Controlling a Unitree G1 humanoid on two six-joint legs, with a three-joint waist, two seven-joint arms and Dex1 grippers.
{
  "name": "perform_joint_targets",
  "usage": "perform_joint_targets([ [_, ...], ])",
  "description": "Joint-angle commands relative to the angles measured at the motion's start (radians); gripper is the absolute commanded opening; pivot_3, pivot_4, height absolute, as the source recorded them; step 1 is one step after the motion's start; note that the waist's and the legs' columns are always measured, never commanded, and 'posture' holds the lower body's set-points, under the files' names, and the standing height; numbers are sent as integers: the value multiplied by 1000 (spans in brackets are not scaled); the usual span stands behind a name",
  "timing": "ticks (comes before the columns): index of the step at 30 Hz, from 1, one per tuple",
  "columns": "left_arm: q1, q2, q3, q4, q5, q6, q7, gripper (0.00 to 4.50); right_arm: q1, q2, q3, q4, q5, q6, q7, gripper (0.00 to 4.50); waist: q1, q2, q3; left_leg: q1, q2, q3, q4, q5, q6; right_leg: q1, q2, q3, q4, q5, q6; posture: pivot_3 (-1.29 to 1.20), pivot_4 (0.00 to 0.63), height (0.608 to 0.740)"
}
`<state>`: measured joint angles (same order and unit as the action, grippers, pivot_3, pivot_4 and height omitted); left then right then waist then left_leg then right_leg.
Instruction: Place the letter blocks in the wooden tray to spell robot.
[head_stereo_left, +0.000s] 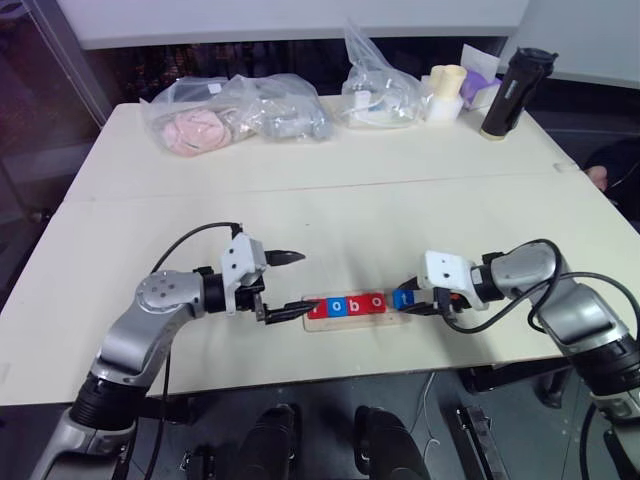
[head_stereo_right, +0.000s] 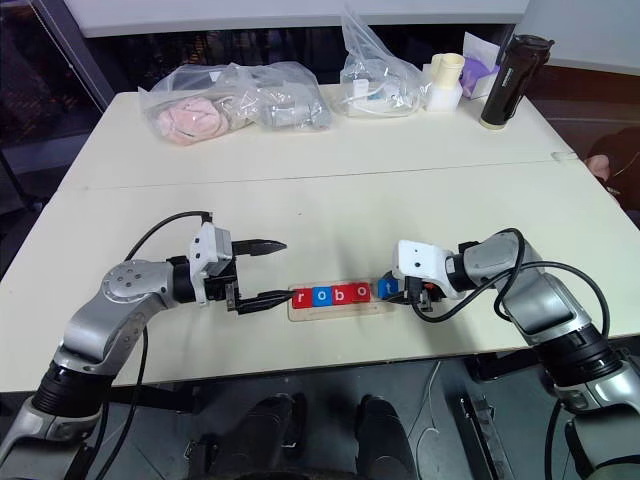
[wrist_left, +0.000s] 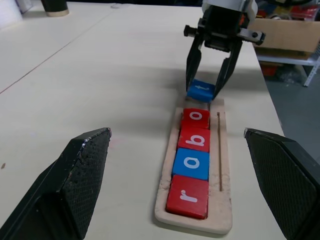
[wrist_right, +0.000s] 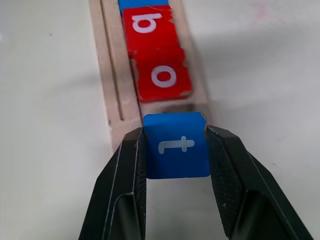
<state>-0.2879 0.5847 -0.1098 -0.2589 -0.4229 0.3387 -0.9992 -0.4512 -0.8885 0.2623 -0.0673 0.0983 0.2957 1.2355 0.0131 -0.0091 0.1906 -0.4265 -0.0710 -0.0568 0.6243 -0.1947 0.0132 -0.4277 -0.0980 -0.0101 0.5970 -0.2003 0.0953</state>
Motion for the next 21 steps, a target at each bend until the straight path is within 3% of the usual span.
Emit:
perform_joint_targets([
  [1,-3,4,9,-41,-4,-6,3,4500,-26,10,-6,-7,-7,-8,4,1227,0,0,0,0,0,0,0,0,0,0,0,0,0,0,0,0,150,738],
  [13,0,5,11,-50,-5,0,8,4500,-38,45,10,5,-31,-8,11,1227,0,0,0,0,0,0,0,0,0,0,0,0,0,0,0,0,150,738],
  [19,0,7,13,-51,-6,1,8,4500,-41,52,10,9,-39,-11,16,4264,0,0,0,0,0,0,1,0,0,0,0,0,1,0,0,0,150,738],
  [21,2,8,14,-53,-5,1,7,4500,-39,50,9,7,-39,-9,18,4488,0,0,0,0,0,0,1,0,0,0,0,0,1,0,0,0,150,738],
])
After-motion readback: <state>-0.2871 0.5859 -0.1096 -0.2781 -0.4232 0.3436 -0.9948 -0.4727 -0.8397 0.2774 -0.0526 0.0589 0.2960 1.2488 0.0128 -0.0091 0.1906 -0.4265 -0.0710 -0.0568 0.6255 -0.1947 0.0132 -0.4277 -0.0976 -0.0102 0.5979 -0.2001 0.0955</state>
